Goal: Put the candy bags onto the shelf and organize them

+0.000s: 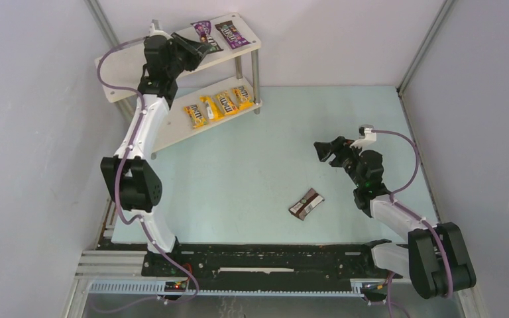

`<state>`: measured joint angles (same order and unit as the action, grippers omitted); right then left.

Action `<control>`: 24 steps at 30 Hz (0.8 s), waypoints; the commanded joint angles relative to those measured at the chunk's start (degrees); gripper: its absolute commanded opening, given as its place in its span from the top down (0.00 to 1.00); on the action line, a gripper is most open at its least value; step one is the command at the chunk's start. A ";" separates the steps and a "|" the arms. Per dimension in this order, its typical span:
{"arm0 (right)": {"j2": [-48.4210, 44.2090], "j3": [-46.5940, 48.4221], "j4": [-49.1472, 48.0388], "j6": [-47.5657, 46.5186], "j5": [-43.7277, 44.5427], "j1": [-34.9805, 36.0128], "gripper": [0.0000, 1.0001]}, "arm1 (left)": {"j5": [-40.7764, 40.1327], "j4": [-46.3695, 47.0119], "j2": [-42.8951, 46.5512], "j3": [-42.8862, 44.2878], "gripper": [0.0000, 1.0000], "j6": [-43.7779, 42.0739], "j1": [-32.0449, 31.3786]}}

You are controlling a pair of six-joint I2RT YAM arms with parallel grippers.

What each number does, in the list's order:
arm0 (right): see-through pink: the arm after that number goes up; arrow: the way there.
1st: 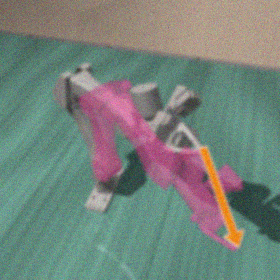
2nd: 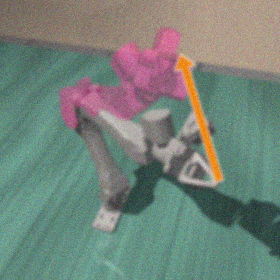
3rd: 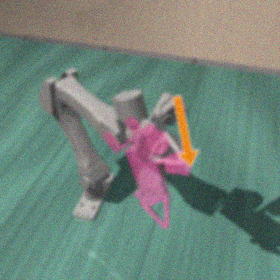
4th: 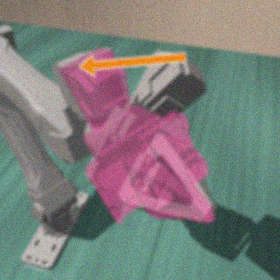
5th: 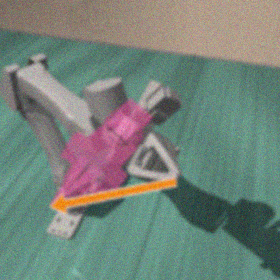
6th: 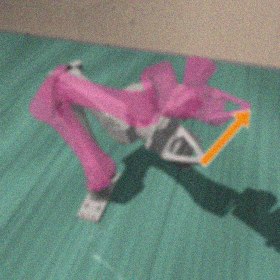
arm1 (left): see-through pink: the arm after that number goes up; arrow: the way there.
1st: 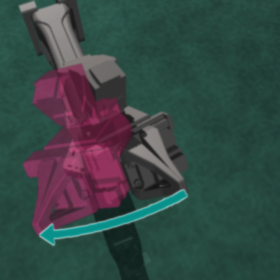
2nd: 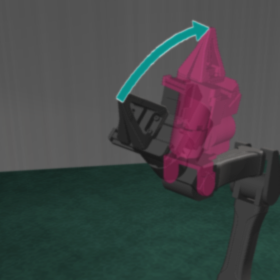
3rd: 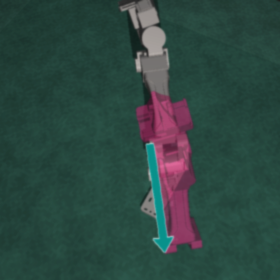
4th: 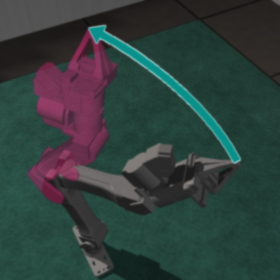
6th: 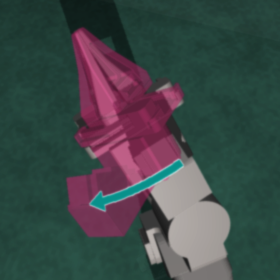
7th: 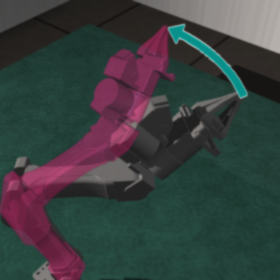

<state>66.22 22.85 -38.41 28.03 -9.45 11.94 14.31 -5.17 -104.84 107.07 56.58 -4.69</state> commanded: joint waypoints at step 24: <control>2.91 -0.34 -4.98 3.51 -3.71 -2.88 0.22 | 1.38 2.82 -5.57 3.96 0.71 7.18 0.29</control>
<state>68.60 22.76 -40.16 30.72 -12.56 9.58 15.38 -3.57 -108.29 108.12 62.11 -4.71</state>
